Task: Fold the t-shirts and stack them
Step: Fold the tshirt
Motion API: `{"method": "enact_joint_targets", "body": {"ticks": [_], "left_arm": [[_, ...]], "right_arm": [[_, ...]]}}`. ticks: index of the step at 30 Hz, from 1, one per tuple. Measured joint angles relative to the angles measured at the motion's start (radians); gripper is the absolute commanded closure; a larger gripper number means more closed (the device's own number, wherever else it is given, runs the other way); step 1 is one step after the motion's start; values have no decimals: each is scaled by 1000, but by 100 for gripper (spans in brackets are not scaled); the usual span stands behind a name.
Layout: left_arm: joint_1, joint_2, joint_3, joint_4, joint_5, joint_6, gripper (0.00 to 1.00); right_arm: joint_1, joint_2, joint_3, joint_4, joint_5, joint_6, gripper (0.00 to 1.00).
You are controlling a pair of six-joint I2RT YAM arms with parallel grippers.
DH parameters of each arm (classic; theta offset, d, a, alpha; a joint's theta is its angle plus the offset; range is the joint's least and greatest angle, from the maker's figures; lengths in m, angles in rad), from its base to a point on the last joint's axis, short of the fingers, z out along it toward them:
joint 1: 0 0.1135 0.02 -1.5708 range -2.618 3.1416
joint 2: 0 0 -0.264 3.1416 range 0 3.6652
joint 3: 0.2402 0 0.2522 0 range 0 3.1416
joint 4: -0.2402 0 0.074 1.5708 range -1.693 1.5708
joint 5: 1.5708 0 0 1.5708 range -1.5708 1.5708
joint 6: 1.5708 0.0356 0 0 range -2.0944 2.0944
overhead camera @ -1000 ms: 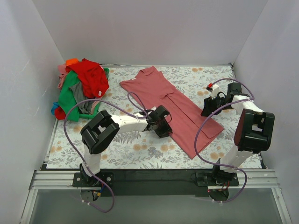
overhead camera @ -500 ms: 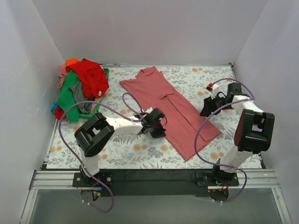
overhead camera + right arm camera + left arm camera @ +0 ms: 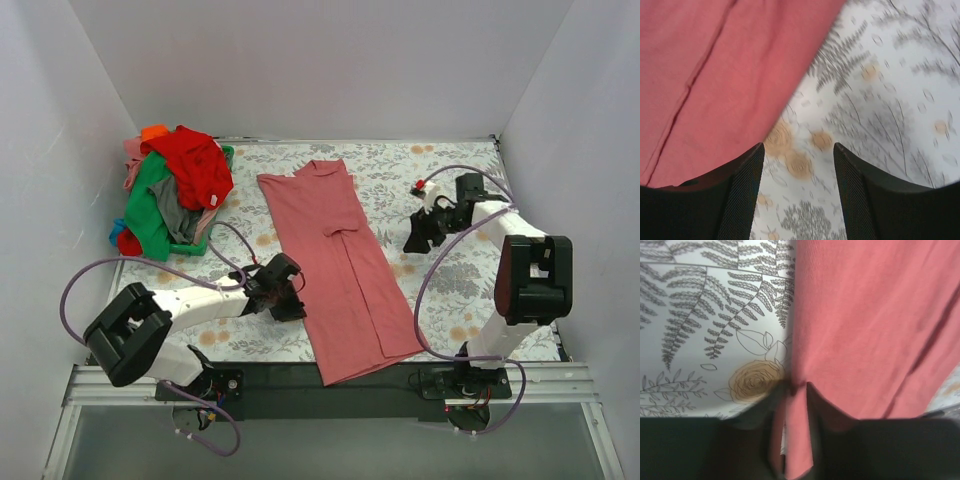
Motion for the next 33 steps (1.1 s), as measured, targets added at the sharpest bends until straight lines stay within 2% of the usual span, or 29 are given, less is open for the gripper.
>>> {"method": "enact_joint_targets", "body": {"ticks": [2, 3, 5, 7, 12, 15, 24, 25, 30, 33], "left_arm": [[39, -36, -10, -29, 21, 20, 58], [59, -53, -11, -48, 27, 30, 44], [93, -90, -13, -77, 39, 51, 35], [118, -137, -19, -132, 28, 70, 29], [145, -281, -17, -204, 1, 124, 25], [163, -333, 10, -223, -21, 166, 25], [185, -340, 94, -249, -80, 251, 25], [185, -340, 95, -252, -84, 255, 25], [185, -344, 97, -266, -99, 262, 25], [185, -354, 97, -270, -100, 261, 25]], "right_arm": [[77, 30, 49, -8, -2, 24, 35], [114, 64, 98, -17, 0, 45, 34], [180, 154, 238, -15, -2, 104, 34], [225, 272, 420, -13, -3, 187, 34], [264, 590, 881, 46, 48, 447, 34], [268, 735, 1051, 80, 118, 579, 34], [267, 848, 1080, 126, 195, 778, 39], [267, 851, 1080, 138, 185, 792, 44], [269, 874, 1080, 184, 133, 861, 52], [270, 886, 1073, 216, 103, 899, 67]]}}
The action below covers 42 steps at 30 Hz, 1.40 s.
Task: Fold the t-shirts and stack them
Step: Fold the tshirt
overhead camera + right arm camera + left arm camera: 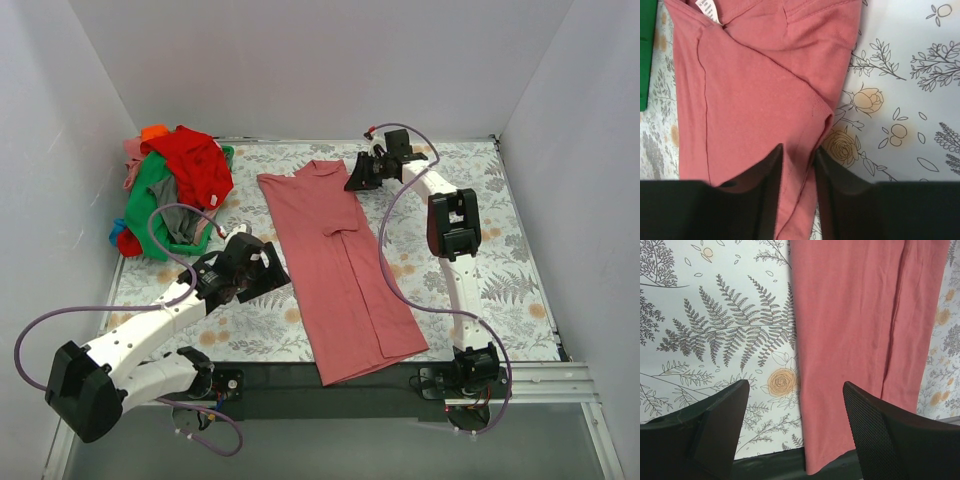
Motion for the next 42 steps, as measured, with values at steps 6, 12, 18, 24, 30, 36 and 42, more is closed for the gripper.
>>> {"method": "enact_joint_targets", "body": {"ticks": [6, 12, 18, 24, 30, 36, 42], "left_arm": [[0, -15, 0, 1, 0, -6, 25], [0, -15, 0, 4, 0, -6, 25], [0, -10, -1, 36, 9, -1, 25], [0, 2, -1, 57, 18, 17, 25], [0, 15, 0, 72, 24, 27, 25], [0, 32, 0, 74, 25, 32, 26], [0, 48, 0, 75, 27, 35, 25]], "right_arm": [[-6, 13, -11, 17, -3, 40, 97], [-47, 0, -50, 49, 2, 69, 99], [-152, -21, -85, 55, -2, 74, 76], [-229, -45, -97, 58, 12, 33, 60], [-256, -46, -96, 59, 14, 28, 60], [-251, -45, -96, 80, -44, 58, 54], [-243, -45, -96, 121, -87, 103, 52]]}}
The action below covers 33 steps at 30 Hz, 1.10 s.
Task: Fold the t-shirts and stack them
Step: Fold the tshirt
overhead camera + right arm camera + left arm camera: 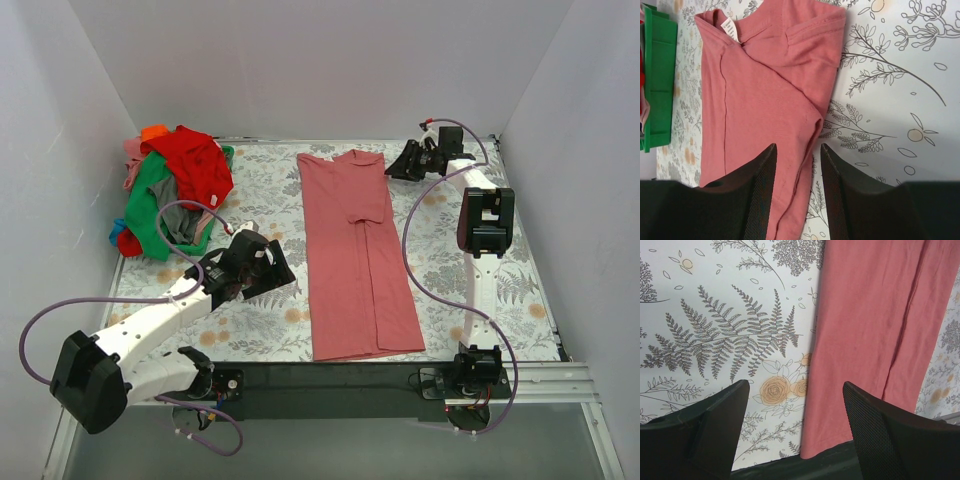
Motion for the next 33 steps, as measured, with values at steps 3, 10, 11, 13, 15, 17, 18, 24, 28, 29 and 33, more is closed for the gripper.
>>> {"method": "enact_joint_targets", "body": {"ticks": [3, 10, 11, 13, 15, 17, 18, 24, 28, 29, 33], "left_arm": [[0, 5, 2, 0, 0, 0, 26], [0, 13, 7, 0, 0, 2, 26], [0, 13, 7, 0, 0, 1, 26], [0, 13, 8, 0, 0, 1, 26], [0, 13, 12, -1, 0, 0, 26], [0, 13, 16, -1, 0, 0, 26], [0, 13, 18, -1, 0, 0, 26], [0, 13, 19, -1, 0, 0, 26], [0, 13, 19, -1, 0, 0, 26], [0, 13, 19, -1, 0, 0, 26], [0, 13, 19, -1, 0, 0, 26]], "right_arm": [[2, 1, 0, 12, 0, 10, 53], [17, 15, 25, 16, 22, 26, 55], [20, 18, 29, 18, 29, 29, 55], [27, 24, 33, 19, 41, 30, 57], [34, 28, 34, 20, 50, 33, 58], [40, 34, 34, 19, 61, 35, 62], [42, 35, 34, 19, 64, 35, 64], [48, 38, 34, 19, 90, 27, 81], [47, 38, 34, 19, 114, 14, 85], [47, 38, 34, 19, 117, 8, 87], [48, 33, 31, 18, 126, -9, 90]]}}
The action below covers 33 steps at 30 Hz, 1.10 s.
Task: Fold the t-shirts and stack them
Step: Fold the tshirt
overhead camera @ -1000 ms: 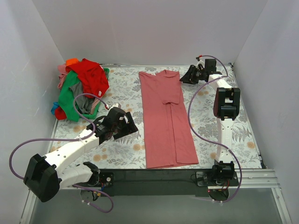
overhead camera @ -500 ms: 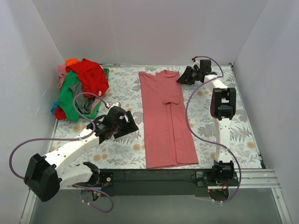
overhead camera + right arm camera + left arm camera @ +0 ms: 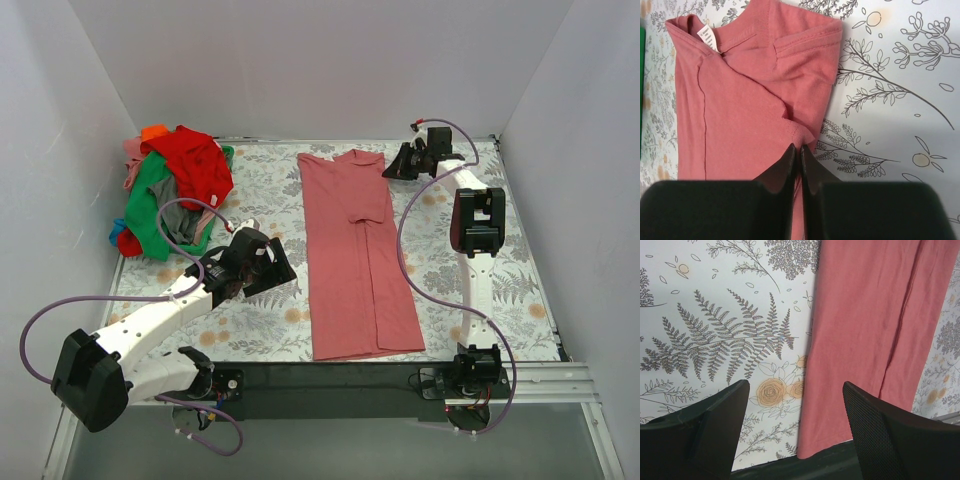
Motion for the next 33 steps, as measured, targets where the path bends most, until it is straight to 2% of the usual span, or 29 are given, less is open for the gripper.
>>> {"method": "enact_joint_targets", "body": {"ticks": [21, 30, 33], "left_arm": [[0, -27, 0, -8, -2, 0, 25], [0, -29, 0, -12, -2, 0, 26], [0, -29, 0, -13, -2, 2, 26]], "right_arm": [[95, -101, -32, -9, 103, -106, 85], [61, -101, -32, -41, 216, -132, 85], [46, -101, -32, -41, 226, -141, 80]]}}
